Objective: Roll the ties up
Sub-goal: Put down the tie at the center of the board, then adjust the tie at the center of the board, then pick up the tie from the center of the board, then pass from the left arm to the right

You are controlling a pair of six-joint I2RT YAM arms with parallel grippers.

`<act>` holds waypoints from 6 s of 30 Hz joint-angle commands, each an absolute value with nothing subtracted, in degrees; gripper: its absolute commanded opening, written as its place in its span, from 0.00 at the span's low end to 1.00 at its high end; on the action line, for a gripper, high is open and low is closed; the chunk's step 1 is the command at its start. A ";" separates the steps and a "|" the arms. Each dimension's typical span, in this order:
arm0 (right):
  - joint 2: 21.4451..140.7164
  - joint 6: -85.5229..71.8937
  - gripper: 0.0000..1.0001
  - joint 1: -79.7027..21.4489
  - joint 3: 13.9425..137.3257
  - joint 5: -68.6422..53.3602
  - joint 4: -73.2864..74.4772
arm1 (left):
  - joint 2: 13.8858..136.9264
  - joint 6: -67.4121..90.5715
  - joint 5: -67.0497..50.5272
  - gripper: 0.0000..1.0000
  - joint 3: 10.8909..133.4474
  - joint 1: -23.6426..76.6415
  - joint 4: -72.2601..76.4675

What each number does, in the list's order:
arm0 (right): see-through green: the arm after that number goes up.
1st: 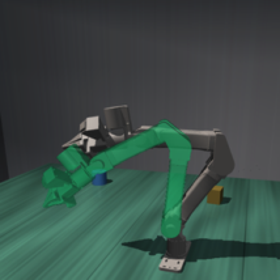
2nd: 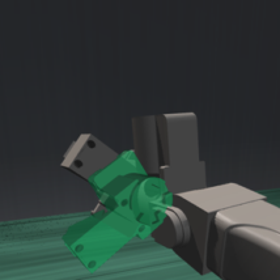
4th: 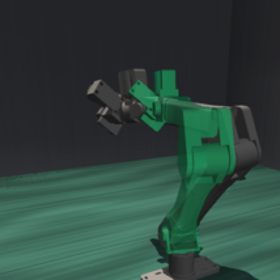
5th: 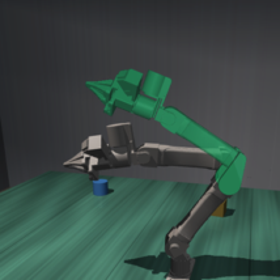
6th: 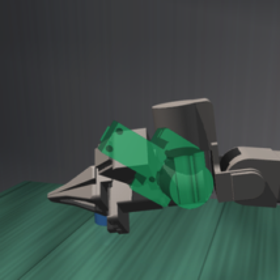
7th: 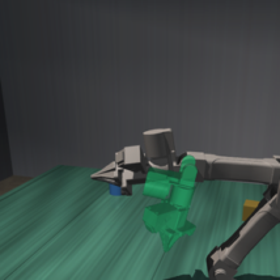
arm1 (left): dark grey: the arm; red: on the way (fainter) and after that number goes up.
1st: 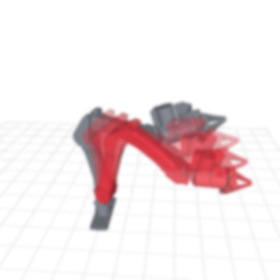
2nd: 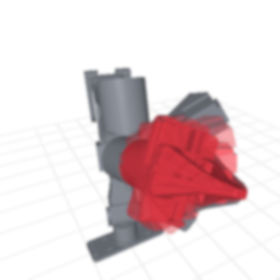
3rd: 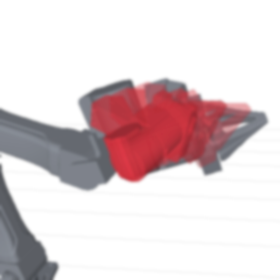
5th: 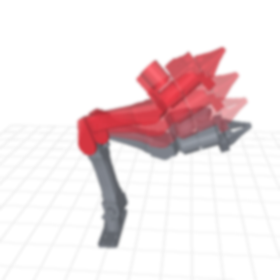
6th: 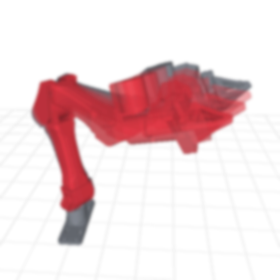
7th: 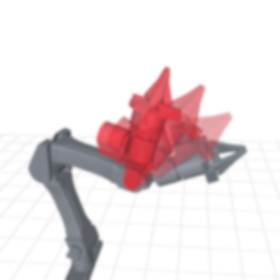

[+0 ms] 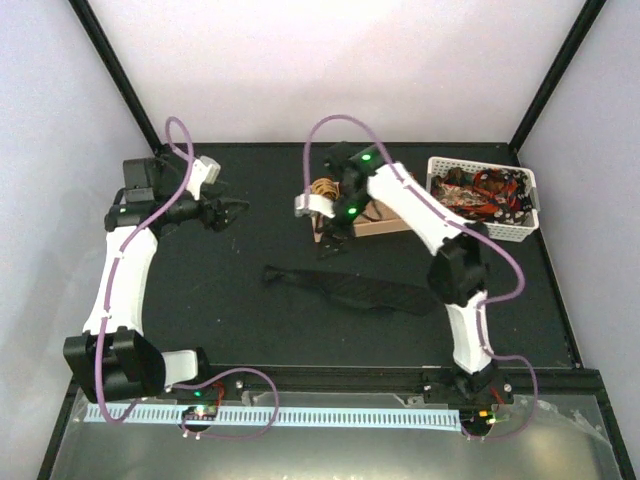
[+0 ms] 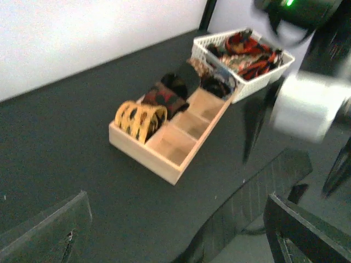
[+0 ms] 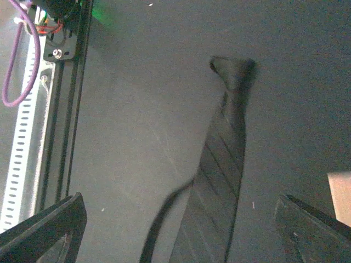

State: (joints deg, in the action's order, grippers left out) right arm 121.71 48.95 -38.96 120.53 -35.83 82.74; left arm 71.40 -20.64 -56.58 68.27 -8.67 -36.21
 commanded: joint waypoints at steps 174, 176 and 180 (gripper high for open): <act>92.78 30.61 0.02 -24.35 57.66 -73.41 45.59 | 110.90 -63.50 -62.83 0.16 86.78 30.72 -79.25; 93.67 30.14 0.01 -24.35 58.96 -74.64 46.41 | 108.80 -58.73 -63.77 0.34 84.73 29.35 -73.65; 95.25 23.26 0.01 -24.34 59.18 -76.46 41.41 | 93.08 -36.47 -53.79 0.60 69.67 27.32 -42.11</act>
